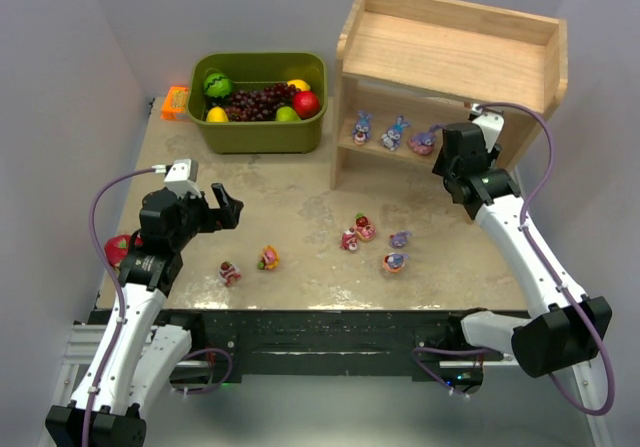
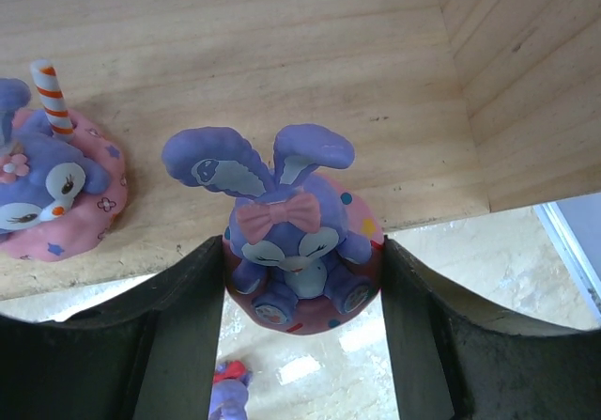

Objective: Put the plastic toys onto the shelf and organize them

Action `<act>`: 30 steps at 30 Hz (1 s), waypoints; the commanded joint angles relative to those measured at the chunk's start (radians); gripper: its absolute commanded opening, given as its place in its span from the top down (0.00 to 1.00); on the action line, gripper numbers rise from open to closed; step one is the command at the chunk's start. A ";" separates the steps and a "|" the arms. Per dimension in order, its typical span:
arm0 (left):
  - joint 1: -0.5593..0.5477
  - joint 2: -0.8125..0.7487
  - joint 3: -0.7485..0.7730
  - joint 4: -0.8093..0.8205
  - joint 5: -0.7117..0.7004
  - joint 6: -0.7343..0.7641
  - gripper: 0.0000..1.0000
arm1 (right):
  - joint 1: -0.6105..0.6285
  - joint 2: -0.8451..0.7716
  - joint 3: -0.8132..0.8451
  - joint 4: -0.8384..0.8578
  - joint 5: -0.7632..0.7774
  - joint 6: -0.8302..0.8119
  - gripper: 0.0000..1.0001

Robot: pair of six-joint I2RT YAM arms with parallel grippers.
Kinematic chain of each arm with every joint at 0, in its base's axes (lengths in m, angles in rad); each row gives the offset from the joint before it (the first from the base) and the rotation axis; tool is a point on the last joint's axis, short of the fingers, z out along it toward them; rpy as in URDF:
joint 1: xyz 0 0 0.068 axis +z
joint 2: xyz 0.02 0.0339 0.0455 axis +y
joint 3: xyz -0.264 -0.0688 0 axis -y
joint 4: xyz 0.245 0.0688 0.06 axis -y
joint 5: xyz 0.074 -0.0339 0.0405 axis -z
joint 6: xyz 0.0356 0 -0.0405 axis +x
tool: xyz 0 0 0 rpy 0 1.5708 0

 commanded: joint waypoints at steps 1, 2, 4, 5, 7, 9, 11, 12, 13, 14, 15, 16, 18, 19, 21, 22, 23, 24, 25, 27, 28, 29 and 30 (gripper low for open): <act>-0.005 0.000 -0.001 0.021 -0.007 0.015 0.01 | -0.010 -0.015 0.015 0.165 0.005 -0.018 1.00; -0.005 0.001 -0.001 0.021 -0.009 0.015 0.00 | -0.008 -0.024 -0.002 0.191 -0.001 -0.018 1.00; -0.005 0.001 -0.001 0.019 -0.011 0.015 0.01 | -0.008 -0.050 -0.022 0.220 0.004 -0.023 1.00; -0.005 0.003 -0.001 0.021 -0.011 0.015 0.00 | -0.010 -0.055 -0.037 0.237 0.007 -0.030 1.00; -0.005 0.004 0.000 0.021 -0.012 0.015 0.00 | -0.008 -0.047 -0.042 0.249 0.007 -0.038 1.00; -0.005 0.006 -0.001 0.021 -0.011 0.015 0.00 | -0.010 -0.040 -0.047 0.258 0.004 -0.041 1.00; -0.004 0.006 -0.001 0.019 -0.012 0.015 0.01 | -0.008 -0.053 -0.085 0.294 -0.007 -0.050 1.00; -0.005 0.006 -0.001 0.019 -0.012 0.015 0.01 | -0.010 -0.058 -0.097 0.324 -0.007 -0.051 1.00; -0.004 0.007 -0.001 0.019 -0.012 0.015 0.01 | -0.008 -0.064 -0.111 0.343 -0.010 -0.052 1.00; -0.007 0.006 -0.001 0.019 -0.015 0.015 0.01 | -0.010 -0.070 -0.133 0.360 -0.011 -0.057 1.00; -0.004 0.007 -0.001 0.018 -0.014 0.015 0.00 | -0.008 -0.069 -0.136 0.366 -0.007 -0.055 0.99; -0.005 0.007 -0.001 0.018 -0.014 0.015 0.01 | -0.010 -0.066 -0.139 0.369 -0.002 -0.055 0.99; -0.005 0.007 -0.003 0.018 -0.014 0.015 0.01 | -0.010 -0.057 -0.148 0.377 0.005 -0.057 0.98; -0.005 0.009 -0.001 0.018 -0.014 0.015 0.01 | -0.008 -0.055 -0.151 0.383 0.009 -0.058 0.98; -0.005 0.009 -0.001 0.018 -0.014 0.015 0.01 | -0.010 -0.054 -0.163 0.403 0.018 -0.061 0.94; -0.005 0.009 -0.001 0.016 -0.014 0.015 0.01 | -0.008 -0.057 -0.169 0.410 0.018 -0.061 0.94; -0.005 0.007 -0.001 0.018 -0.015 0.015 0.01 | -0.008 -0.057 -0.180 0.421 0.022 -0.067 0.92; -0.005 0.009 -0.001 0.018 -0.015 0.015 0.01 | -0.010 -0.055 -0.183 0.426 0.028 -0.064 0.91; -0.005 0.007 -0.001 0.018 -0.014 0.015 0.01 | -0.008 -0.047 -0.183 0.426 0.032 -0.064 0.89; -0.005 0.009 -0.001 0.018 -0.015 0.015 0.01 | -0.010 -0.043 -0.186 0.429 0.038 -0.066 0.87; -0.005 0.009 -0.001 0.018 -0.015 0.015 0.01 | -0.008 -0.035 -0.191 0.432 0.038 -0.066 0.85; -0.005 0.009 -0.001 0.016 -0.015 0.015 0.01 | -0.010 -0.035 -0.196 0.436 0.038 -0.067 0.84; -0.005 0.009 0.000 0.016 -0.017 0.015 0.01 | -0.008 -0.034 -0.197 0.441 0.039 -0.066 0.82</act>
